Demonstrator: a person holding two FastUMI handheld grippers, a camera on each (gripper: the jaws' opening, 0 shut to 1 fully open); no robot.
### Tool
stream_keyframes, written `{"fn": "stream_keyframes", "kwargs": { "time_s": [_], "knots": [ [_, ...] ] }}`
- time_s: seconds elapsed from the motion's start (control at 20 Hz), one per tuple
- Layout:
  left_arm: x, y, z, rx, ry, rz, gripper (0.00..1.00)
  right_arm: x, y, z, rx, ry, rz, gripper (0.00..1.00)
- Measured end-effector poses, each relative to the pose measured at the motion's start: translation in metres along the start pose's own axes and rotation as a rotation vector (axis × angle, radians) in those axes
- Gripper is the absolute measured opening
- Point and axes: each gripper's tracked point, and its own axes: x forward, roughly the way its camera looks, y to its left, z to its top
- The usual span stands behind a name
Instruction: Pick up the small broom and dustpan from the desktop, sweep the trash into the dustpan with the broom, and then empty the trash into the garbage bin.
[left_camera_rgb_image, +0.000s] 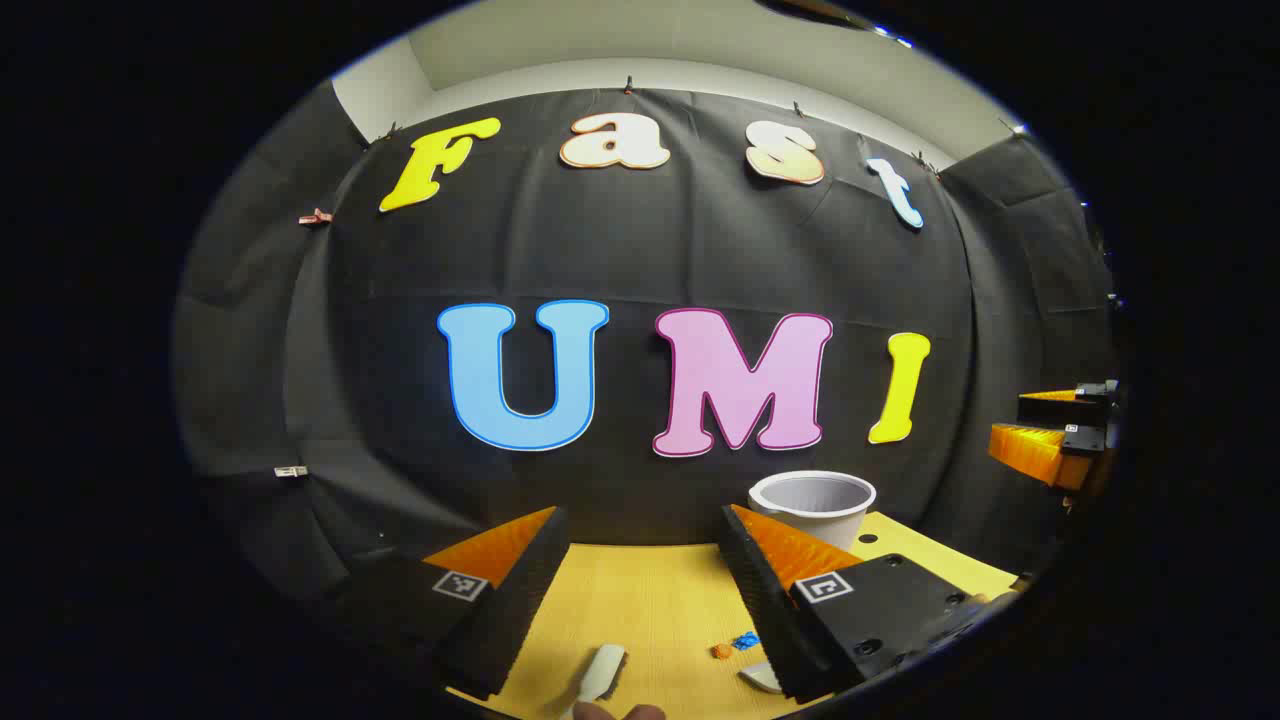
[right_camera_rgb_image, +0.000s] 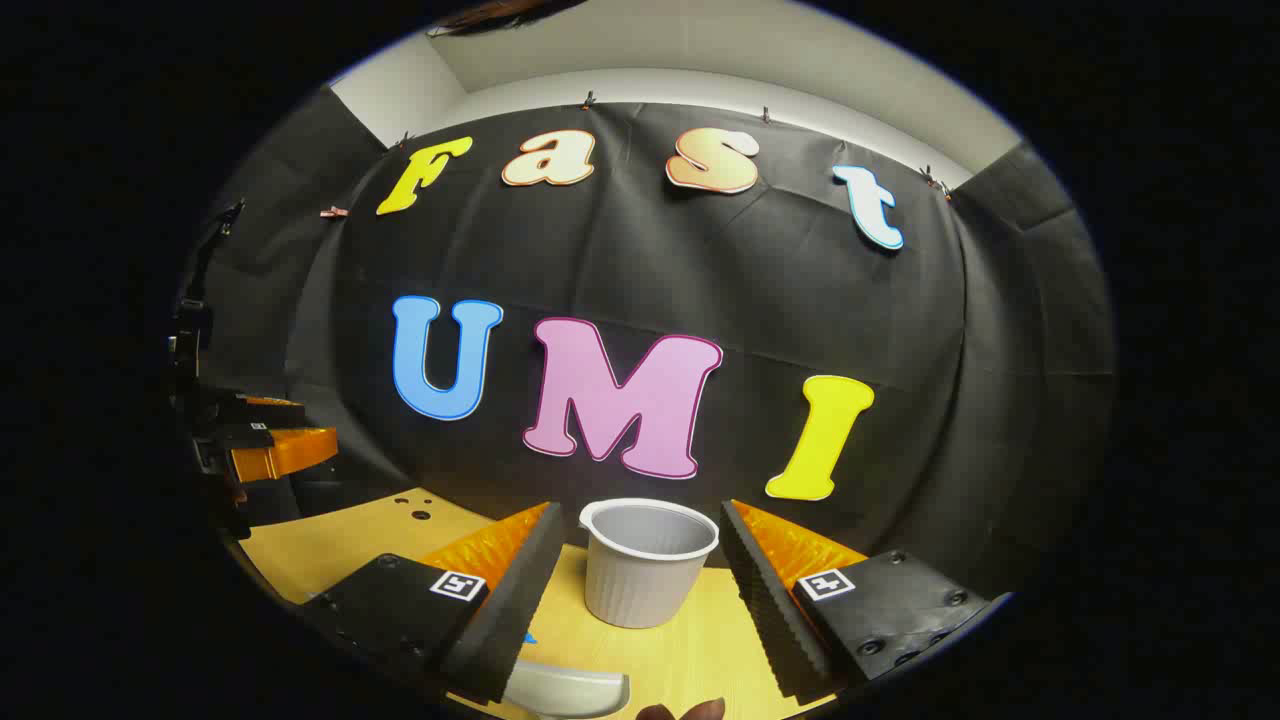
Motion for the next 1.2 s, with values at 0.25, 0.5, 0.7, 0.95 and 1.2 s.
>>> {"fn": "stream_keyframes", "kwargs": {
  "time_s": [0.25, 0.5, 0.7, 0.95, 1.2],
  "knots": [
    [-0.002, -0.001, 0.0, 0.001, 0.007, -0.005, 0.95, 0.0, 0.005, 0.003, -0.008, -0.003, 0.01, 0.96],
    [-0.005, 0.002, -0.002, -0.001, 0.016, -0.008, 0.96, 0.0, 0.009, 0.003, -0.01, 0.0, 0.015, 0.97],
    [-0.004, 0.002, -0.003, 0.003, 0.019, -0.012, 0.96, -0.001, 0.011, 0.0, -0.007, 0.005, 0.012, 0.97],
    [-0.005, 0.002, -0.006, -0.007, 0.024, -0.018, 0.96, -0.009, 0.024, -0.023, 0.02, 0.104, 0.053, 0.98],
    [-0.003, 0.003, -0.021, -0.025, 0.05, -0.019, 0.95, -0.042, 0.044, -0.092, 0.042, 0.361, 0.118, 0.97]
  ]
}}
